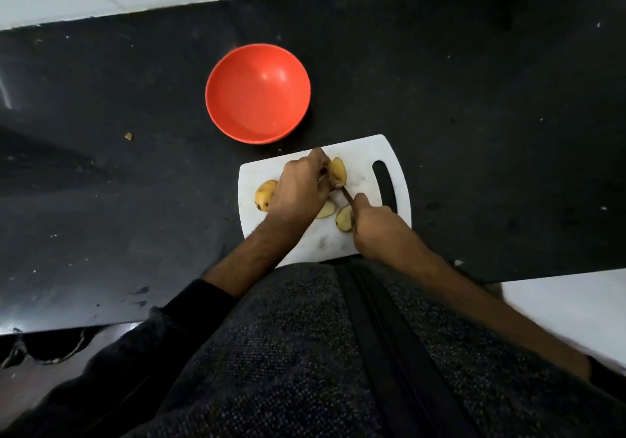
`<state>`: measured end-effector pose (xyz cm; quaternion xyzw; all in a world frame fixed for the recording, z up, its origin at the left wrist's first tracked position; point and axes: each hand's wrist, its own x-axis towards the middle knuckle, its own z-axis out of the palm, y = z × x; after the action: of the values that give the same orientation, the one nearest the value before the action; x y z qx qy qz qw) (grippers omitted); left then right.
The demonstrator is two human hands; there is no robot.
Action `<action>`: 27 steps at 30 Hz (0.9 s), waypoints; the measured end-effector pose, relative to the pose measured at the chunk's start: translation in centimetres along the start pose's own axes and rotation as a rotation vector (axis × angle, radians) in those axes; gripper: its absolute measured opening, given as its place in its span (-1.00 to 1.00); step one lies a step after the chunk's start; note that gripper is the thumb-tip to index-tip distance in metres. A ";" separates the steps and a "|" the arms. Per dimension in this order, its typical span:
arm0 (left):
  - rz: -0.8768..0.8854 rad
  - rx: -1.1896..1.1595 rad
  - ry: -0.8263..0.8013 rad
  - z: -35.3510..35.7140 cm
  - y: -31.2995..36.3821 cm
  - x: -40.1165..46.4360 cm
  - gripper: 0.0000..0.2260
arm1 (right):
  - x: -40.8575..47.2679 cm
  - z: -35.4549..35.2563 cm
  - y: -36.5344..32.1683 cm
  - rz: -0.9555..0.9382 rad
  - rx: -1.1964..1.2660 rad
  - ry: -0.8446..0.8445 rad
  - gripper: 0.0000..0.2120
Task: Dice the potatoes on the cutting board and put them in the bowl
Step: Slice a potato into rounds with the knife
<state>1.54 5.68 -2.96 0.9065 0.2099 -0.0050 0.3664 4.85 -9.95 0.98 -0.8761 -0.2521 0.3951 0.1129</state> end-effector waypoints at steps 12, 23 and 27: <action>0.015 0.033 0.042 -0.6 1.3 -0.2 -0.67 | -2.5 1.3 1.8 0.028 -0.087 0.024 -0.76; 0.040 0.038 0.029 -1.5 1.1 -0.2 -0.59 | 0.7 -2.4 1.6 -0.162 0.190 0.503 -0.90; 0.028 -0.133 0.053 -1.2 0.8 -0.3 -0.61 | 5.0 -2.1 1.9 -0.275 0.368 0.413 -0.71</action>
<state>1.41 5.88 -1.51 0.8827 0.2068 0.0381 0.4201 9.92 -8.86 -1.57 -0.8604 -0.2643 0.2289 0.3708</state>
